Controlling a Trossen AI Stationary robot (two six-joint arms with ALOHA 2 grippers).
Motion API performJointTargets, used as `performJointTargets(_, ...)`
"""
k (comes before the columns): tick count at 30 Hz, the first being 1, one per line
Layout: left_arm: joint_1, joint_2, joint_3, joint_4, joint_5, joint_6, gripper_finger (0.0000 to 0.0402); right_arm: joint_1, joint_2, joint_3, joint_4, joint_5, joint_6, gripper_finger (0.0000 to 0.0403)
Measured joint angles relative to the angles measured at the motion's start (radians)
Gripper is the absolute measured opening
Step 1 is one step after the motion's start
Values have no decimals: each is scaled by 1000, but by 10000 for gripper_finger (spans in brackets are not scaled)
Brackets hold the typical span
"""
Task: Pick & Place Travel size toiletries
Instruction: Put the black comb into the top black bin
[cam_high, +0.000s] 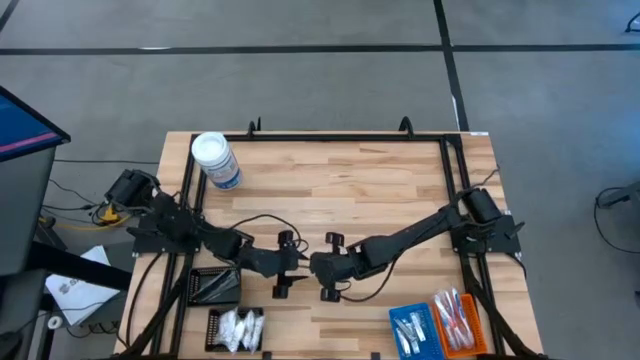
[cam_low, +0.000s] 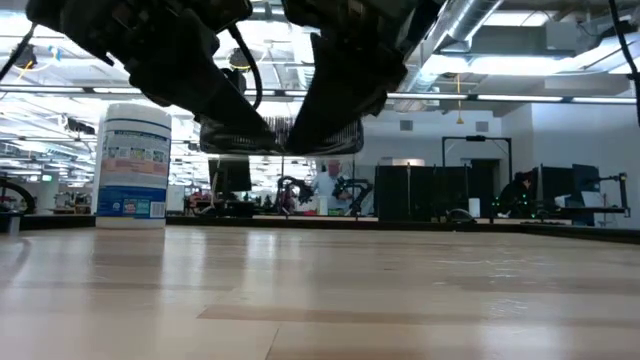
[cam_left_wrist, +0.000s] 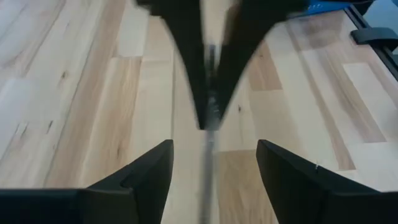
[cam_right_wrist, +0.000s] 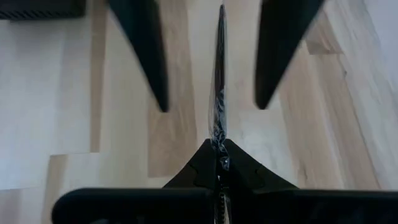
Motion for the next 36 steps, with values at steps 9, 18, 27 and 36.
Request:
performJointTargets(9, 12, 2, 0, -8, 43, -19, 191, -7, 8, -1, 30, 1, 0, 3)
performJointTargets(18, 14, 2, -1, -36, 55, -24, 128, -8, 8, -1, 48, 0, 0, 3)
performJointTargets(27, 26, 2, -1, -62, 60, -47, 33, -13, 8, -1, 69, 0, -3, 4)
performJointTargets(36, 26, 2, -1, -64, 58, -47, 7, -14, 8, -1, 70, -4, -11, 5)
